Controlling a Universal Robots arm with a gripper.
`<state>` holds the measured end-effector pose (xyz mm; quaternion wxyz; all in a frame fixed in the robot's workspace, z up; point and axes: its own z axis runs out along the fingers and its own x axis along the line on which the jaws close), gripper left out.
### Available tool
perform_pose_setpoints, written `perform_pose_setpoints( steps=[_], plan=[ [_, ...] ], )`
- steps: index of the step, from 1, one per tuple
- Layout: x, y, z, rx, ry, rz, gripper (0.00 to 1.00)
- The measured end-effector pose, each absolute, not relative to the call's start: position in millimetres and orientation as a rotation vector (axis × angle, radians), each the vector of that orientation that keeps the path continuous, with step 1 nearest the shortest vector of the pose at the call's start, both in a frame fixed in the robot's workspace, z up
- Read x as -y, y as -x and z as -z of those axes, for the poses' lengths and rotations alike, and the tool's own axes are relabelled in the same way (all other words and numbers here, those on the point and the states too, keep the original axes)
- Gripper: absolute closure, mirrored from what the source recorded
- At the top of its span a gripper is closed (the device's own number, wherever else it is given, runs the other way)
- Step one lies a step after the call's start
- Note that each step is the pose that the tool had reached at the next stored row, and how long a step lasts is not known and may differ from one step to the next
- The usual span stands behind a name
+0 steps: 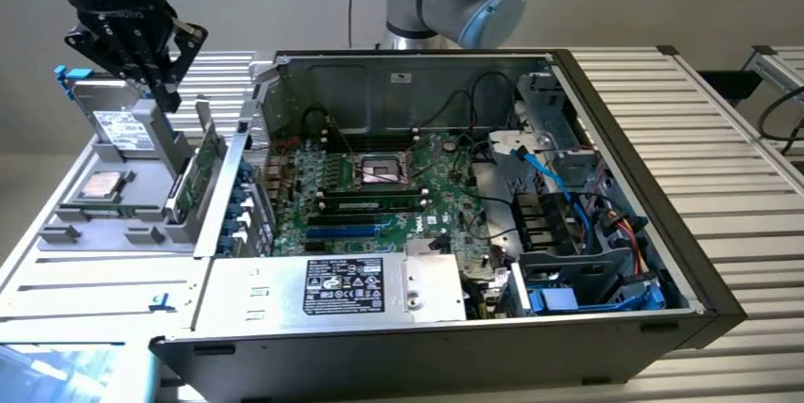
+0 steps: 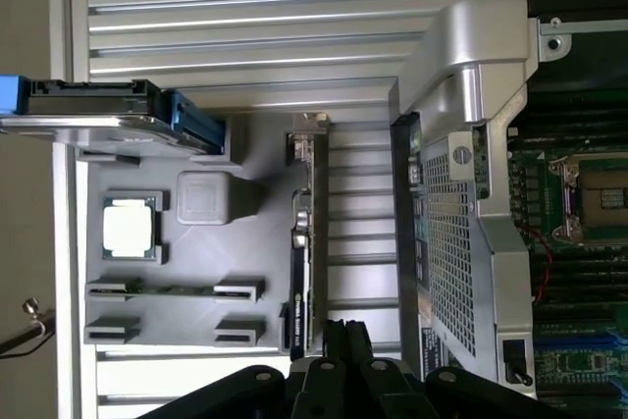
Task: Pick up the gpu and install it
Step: 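Reach for the gpu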
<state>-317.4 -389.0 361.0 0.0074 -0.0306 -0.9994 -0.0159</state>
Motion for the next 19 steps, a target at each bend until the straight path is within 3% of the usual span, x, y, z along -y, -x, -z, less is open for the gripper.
perform_pose_setpoints(
  steps=[19],
  plan=[
    [388.8,325.0,-360.8,3.126,0.096,0.049,0.88]
  ],
)
